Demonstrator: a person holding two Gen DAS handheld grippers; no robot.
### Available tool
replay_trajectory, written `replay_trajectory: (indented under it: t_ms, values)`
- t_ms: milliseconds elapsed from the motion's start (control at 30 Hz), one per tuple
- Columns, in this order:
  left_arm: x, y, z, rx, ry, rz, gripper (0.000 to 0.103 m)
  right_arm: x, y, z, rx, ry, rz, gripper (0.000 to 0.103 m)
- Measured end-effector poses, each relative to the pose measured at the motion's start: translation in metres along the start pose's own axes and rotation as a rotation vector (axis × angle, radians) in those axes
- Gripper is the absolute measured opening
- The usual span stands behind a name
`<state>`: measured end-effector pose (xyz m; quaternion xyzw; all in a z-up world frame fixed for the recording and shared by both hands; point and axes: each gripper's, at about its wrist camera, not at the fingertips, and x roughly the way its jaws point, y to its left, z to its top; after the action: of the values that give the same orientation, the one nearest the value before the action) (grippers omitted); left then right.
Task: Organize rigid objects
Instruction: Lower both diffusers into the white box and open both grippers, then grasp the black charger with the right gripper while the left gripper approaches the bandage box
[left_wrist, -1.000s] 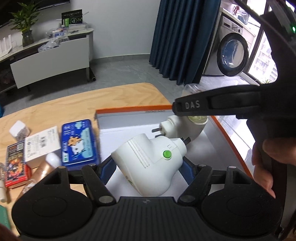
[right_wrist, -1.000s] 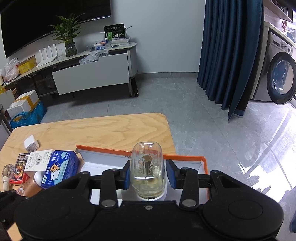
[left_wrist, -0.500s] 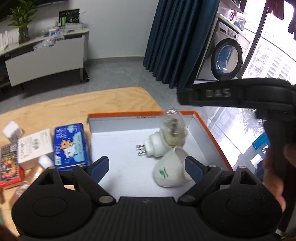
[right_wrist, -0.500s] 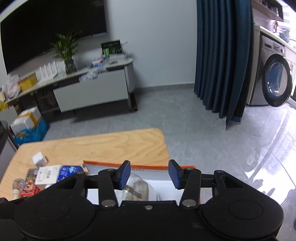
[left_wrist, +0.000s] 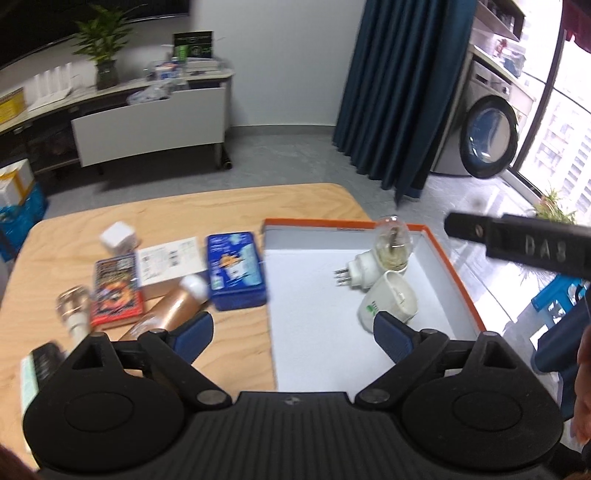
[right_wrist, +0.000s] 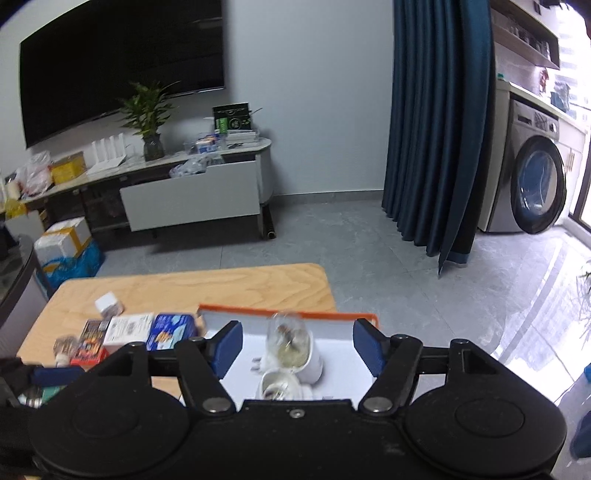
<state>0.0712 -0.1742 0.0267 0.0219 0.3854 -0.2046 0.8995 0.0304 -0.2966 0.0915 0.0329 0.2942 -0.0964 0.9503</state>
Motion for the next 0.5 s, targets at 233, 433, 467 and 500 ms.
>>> replay_trajectory:
  t_ms: [233,433,467,500]
  values:
    - [-0.031,0.018,-0.015,-0.036,-0.028,0.043,0.099,-0.017,0.024,-0.020,-0.004,0.022,0.046,0.084]
    - [-0.044,0.036,-0.031,-0.068,-0.027,0.081,0.099,-0.023,0.051,-0.033,-0.034,0.044,0.100,0.085]
    - [-0.046,0.039,-0.033,-0.076,-0.026,0.085,0.099,-0.023,0.055,-0.034,-0.040,0.047,0.104,0.085]
    - [-0.047,0.043,-0.035,-0.084,-0.024,0.091,0.099,-0.024,0.059,-0.036,-0.043,0.050,0.108,0.086]
